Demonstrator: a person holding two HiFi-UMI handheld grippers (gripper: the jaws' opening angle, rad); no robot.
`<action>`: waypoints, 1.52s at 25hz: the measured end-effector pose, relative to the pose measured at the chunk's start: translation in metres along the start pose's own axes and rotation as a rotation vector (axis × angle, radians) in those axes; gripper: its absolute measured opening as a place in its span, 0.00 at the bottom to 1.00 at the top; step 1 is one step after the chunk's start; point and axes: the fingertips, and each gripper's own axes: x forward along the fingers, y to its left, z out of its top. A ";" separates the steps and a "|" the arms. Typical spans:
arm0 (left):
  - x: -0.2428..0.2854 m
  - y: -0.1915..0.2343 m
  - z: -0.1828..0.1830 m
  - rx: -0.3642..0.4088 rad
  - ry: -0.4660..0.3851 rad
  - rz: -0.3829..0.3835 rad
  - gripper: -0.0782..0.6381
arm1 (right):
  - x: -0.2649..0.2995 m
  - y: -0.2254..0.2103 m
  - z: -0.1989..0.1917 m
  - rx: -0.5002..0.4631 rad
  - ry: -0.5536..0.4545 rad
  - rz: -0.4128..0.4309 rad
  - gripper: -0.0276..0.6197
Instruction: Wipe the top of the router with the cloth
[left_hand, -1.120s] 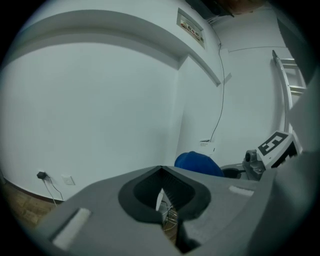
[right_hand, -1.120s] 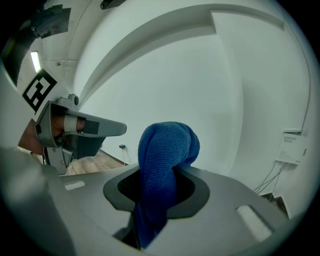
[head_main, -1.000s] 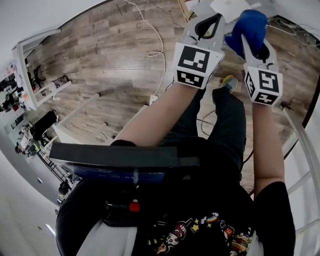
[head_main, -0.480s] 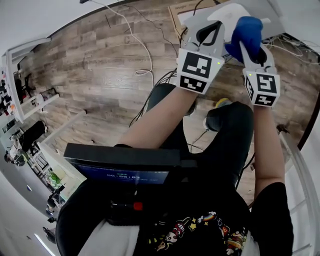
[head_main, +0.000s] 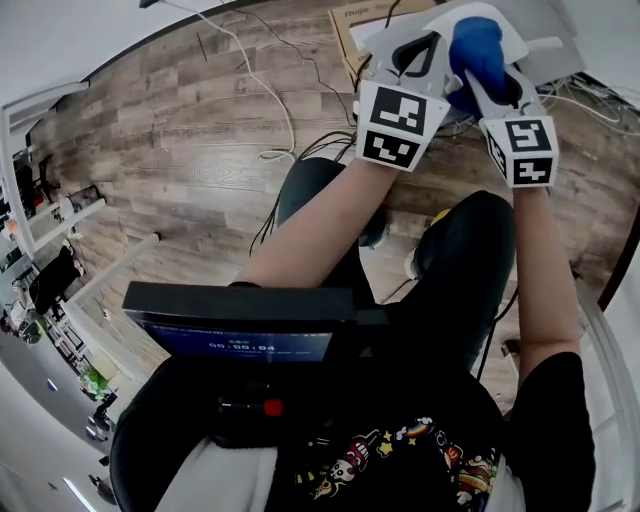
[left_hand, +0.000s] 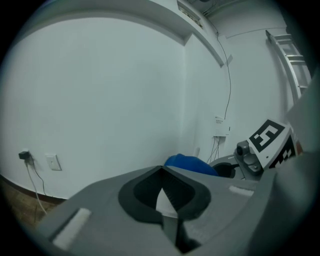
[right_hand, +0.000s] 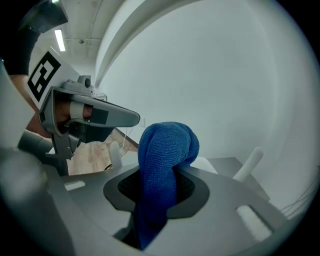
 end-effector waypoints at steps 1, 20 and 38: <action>0.000 0.002 -0.002 0.001 -0.004 0.000 0.11 | 0.005 0.003 -0.001 -0.011 0.011 0.012 0.24; 0.035 0.009 -0.027 0.027 -0.100 -0.025 0.11 | 0.029 -0.048 -0.014 -0.054 -0.005 -0.094 0.24; 0.049 0.015 -0.027 0.037 -0.156 -0.056 0.11 | 0.008 -0.130 -0.025 -0.038 0.018 -0.304 0.24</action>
